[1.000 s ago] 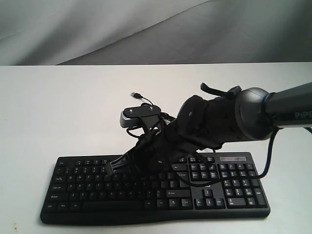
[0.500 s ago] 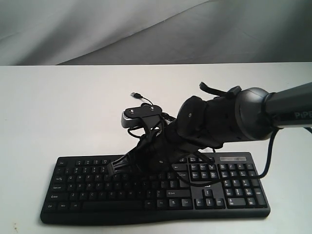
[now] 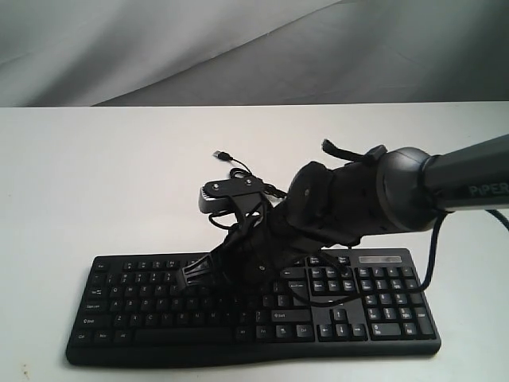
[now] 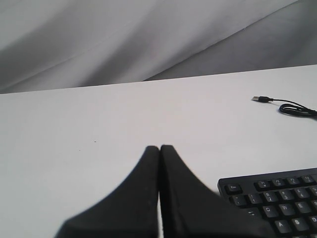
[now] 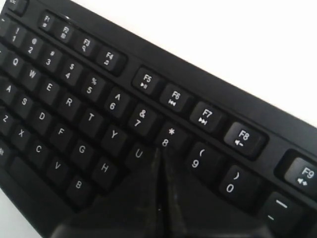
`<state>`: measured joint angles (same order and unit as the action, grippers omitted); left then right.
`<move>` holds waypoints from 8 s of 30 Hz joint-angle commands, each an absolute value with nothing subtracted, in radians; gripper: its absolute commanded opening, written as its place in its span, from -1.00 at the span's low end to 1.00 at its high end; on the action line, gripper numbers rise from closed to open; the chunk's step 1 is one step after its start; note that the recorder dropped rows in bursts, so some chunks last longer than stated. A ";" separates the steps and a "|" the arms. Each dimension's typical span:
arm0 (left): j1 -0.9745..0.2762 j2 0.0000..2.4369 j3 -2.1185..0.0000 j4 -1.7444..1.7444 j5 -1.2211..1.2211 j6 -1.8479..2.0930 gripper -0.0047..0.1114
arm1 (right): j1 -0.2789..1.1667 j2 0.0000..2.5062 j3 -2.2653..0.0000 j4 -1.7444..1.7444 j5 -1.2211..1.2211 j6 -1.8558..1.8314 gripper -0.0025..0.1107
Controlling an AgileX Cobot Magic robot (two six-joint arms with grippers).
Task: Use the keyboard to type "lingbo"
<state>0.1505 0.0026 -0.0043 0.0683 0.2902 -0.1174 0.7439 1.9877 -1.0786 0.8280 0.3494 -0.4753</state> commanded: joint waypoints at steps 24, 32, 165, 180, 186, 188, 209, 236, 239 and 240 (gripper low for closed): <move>0.152 0.000 0.000 0.060 0.286 -0.121 -0.91 | 0.869 1.878 -1.020 0.811 0.341 -0.472 -0.96; 0.152 0.000 0.000 0.060 0.286 -0.121 -0.91 | 0.869 1.921 -1.026 0.825 0.320 -0.469 -0.96; 0.152 0.000 0.000 0.060 0.286 -0.121 -0.91 | 0.858 1.986 -1.124 0.811 0.347 -0.500 -0.96; 0.152 0.000 0.000 0.060 0.286 -0.121 -0.91 | 0.869 1.986 -1.125 0.828 0.326 -0.532 -0.96; 0.152 0.000 0.000 0.060 0.286 -0.121 -0.91 | 0.873 2.004 -1.125 0.864 0.325 -0.560 -0.96; 0.152 0.000 0.000 0.060 0.286 -0.121 -0.91 | 0.874 2.004 -1.125 0.864 0.325 -0.562 -0.96; 0.152 0.000 0.000 0.060 0.286 -0.121 -0.91 | 0.885 2.004 -1.125 0.866 0.325 -0.575 -0.96; 0.152 0.000 0.000 0.060 0.286 -0.121 -0.91 | 0.885 2.036 -1.125 0.852 0.321 -0.559 -0.96; 0.152 0.000 0.000 0.060 0.286 -0.121 -0.91 | 0.883 2.036 -1.125 0.852 0.321 -0.559 -0.96; 0.152 0.000 0.000 0.060 0.286 -0.121 -0.91 | 0.883 2.028 -1.125 0.852 0.323 -0.559 -0.96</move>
<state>0.1505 0.0026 -0.0043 0.0683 0.2902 -0.1174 0.8836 2.0279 -1.1260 0.8629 0.3251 -0.5579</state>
